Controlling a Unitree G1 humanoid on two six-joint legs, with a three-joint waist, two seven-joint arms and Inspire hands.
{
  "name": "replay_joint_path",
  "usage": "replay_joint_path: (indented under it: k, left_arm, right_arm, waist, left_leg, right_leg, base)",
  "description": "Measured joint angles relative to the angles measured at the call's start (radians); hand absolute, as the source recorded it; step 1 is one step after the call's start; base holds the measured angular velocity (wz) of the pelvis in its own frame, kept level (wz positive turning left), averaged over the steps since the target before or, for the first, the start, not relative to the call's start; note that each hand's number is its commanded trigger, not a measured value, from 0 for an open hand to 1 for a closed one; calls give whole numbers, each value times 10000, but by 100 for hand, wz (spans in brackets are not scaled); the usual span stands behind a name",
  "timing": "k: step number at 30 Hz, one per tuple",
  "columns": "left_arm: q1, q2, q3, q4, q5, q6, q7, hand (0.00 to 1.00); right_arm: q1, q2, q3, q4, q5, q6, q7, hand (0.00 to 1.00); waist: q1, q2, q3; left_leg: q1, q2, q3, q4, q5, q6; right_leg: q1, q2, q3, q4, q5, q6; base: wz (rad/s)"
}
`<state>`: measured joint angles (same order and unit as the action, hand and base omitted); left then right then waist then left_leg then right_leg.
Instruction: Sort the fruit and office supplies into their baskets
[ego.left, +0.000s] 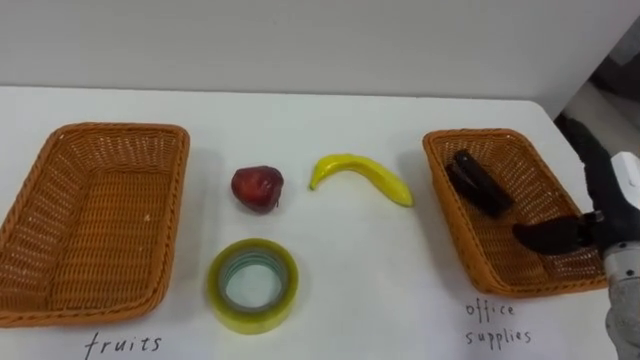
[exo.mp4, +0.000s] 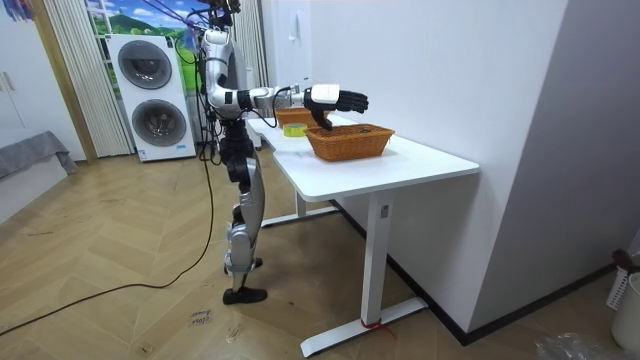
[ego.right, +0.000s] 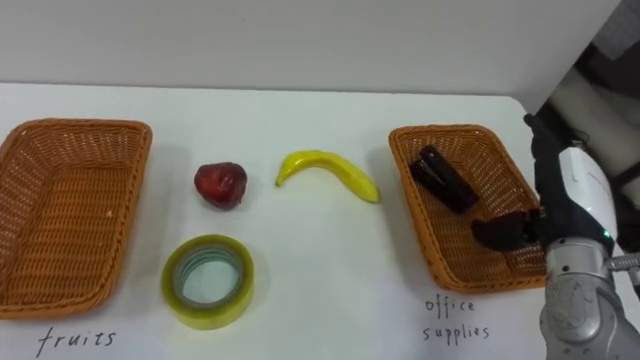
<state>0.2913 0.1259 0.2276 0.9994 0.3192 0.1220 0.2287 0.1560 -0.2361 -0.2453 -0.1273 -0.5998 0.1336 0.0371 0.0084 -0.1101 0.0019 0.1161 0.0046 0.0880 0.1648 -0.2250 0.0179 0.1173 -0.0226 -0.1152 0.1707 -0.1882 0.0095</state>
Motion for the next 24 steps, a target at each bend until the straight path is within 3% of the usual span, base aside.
replay_joint_path:
  k: [13,19,24]
  left_arm:
    - [16,-2,6,11,-31,1,-16,0]
    - [-18,1,-50,206,-32,-30,43,0]
    - [-33,7,12,196,-13,-43,46,0]
  right_arm:
    - [-154,-1,55,-377,85,4,3,0]
    - [-213,-3,71,-1758,1834,1,244,0]
    - [-903,-138,50,-1936,3382,0,311,0]
  waist:
    - [-18,34,-10]
    - [-38,86,-44]
    - [-69,48,-39]
  left_leg:
    - [-35,10,40,-23,0,-1]
    - [6,17,59,-3,0,-2]
    - [-7,4,-70,47,1,1]
  right_leg:
    - [-58,20,43,6,0,0]
    - [-1,17,39,-8,0,0]
    - [38,-24,-86,2,0,0]
  base:
    - [-1]
    - [0]
    - [4]
